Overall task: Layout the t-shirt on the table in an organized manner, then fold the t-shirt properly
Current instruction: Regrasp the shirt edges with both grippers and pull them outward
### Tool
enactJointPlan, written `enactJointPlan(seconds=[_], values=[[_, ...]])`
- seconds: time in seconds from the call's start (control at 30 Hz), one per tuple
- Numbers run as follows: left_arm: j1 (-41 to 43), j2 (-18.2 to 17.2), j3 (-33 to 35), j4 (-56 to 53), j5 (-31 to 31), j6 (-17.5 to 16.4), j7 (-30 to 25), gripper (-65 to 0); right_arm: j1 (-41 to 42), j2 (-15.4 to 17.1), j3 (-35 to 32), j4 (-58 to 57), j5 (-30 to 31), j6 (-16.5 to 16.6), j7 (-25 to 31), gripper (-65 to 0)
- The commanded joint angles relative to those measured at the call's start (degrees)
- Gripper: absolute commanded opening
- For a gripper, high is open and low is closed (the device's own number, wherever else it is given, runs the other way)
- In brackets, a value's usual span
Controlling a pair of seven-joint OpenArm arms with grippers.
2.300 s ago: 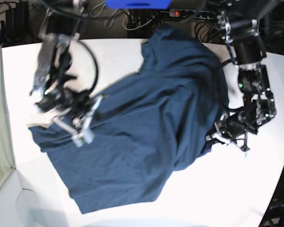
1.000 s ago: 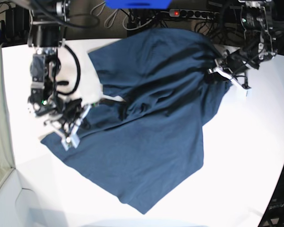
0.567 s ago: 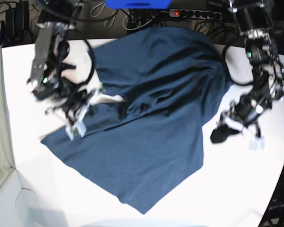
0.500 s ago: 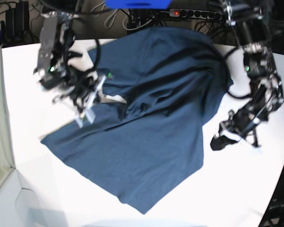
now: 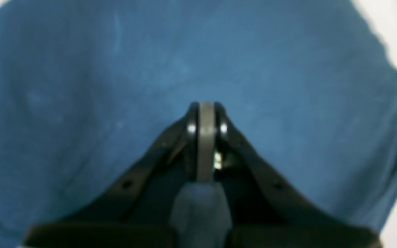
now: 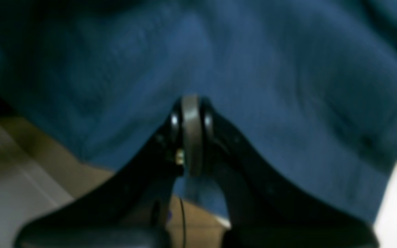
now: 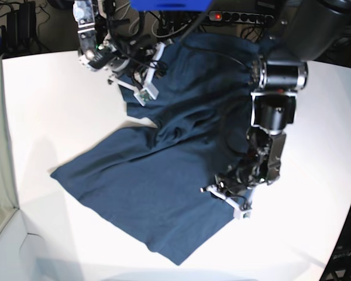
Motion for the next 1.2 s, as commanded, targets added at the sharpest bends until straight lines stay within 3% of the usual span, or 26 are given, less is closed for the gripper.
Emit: enactJointPlan(seconds=[0.0, 0.1, 0.23, 0.47, 0.63, 0.73, 0.93, 1.07, 1.17], values=[[-2.52, -0.42, -0.05, -1.74, -0.24, -0.03, -3.09, -64.6, 0.03, 0.87, 1.09, -1.18, -2.29, -0.25, -0.23, -65.0], [-2.69, -1.03, 0.13, -4.37, -0.06, -0.03, -6.43, -64.6, 0.03, 2.01, 4.6, -3.82, -2.29, -0.25, 2.85, -65.0], [-0.15, -2.97, 0.13, -4.55, -0.06, -0.03, -6.43, -64.6, 2.75, 4.47, 8.82, -6.02, -2.29, -0.25, 3.2, -65.0], [6.45, -9.12, -0.4, -3.93, -0.59, -0.03, -6.52, -64.6, 10.84, 9.22, 17.7, -15.42, -2.29, -0.25, 3.29, -65.0], [11.46, -13.34, -0.57, -3.32, -4.54, -0.56, -1.77, -64.6, 18.84, 13.44, 19.02, -24.56, -2.29, -0.25, 3.73, -65.0], [17.0, -16.33, -0.57, 3.89, -12.1, -0.56, 3.59, -64.6, 24.29, 15.46, 19.02, -28.52, -2.29, -0.25, 3.9, -65.0], [30.45, -20.28, -0.57, 29.74, -27.93, -0.12, 12.38, -64.6, 35.19, 17.48, 19.02, -31.33, -2.29, -0.34, 3.9, -65.0], [35.81, -20.72, -3.04, 44.51, -33.99, -0.03, 14.58, -64.6, 37.39, 17.48, 19.02, -23.69, -2.29, -0.34, 1.18, -65.0], [36.25, -20.11, -5.94, 50.13, -34.61, -0.03, 14.67, -64.6, 35.89, 17.05, 19.11, -13.58, -2.21, -0.34, -4.71, -65.0]])
